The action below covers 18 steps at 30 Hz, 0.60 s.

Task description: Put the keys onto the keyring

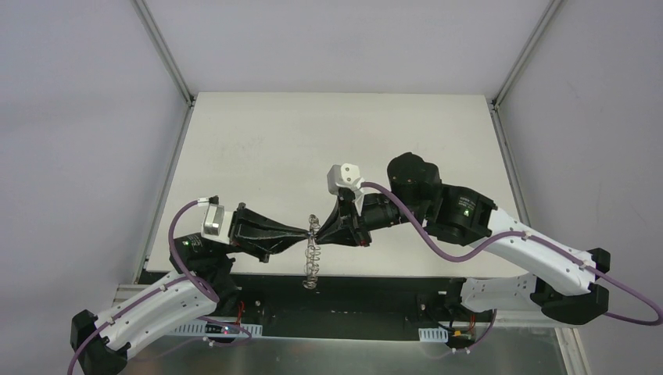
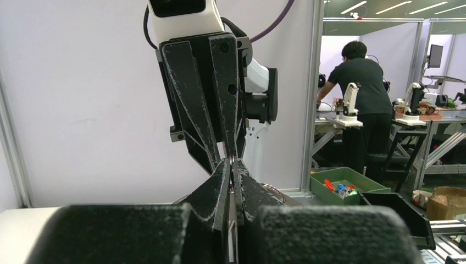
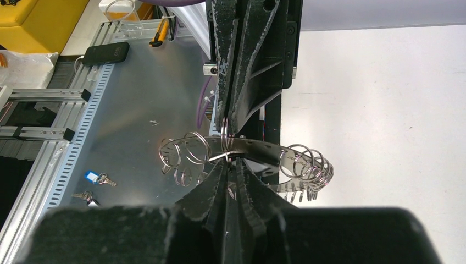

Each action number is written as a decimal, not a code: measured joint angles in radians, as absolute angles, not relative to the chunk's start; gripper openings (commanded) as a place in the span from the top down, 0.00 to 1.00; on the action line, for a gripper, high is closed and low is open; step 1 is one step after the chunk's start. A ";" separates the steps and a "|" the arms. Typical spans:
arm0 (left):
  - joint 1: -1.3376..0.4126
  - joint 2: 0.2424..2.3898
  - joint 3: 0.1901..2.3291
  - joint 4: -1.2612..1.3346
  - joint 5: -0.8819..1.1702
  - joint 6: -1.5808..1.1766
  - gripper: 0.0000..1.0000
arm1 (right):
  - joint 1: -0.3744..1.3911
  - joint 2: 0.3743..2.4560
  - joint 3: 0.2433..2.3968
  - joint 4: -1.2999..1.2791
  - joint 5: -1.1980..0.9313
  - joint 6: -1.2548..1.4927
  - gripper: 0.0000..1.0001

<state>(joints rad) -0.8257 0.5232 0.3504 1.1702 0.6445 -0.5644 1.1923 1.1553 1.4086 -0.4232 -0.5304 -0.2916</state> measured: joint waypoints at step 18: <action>-0.826 0.515 0.350 1.169 0.645 -0.562 1.00 | 1.206 1.135 1.409 -0.430 -0.501 -0.293 0.77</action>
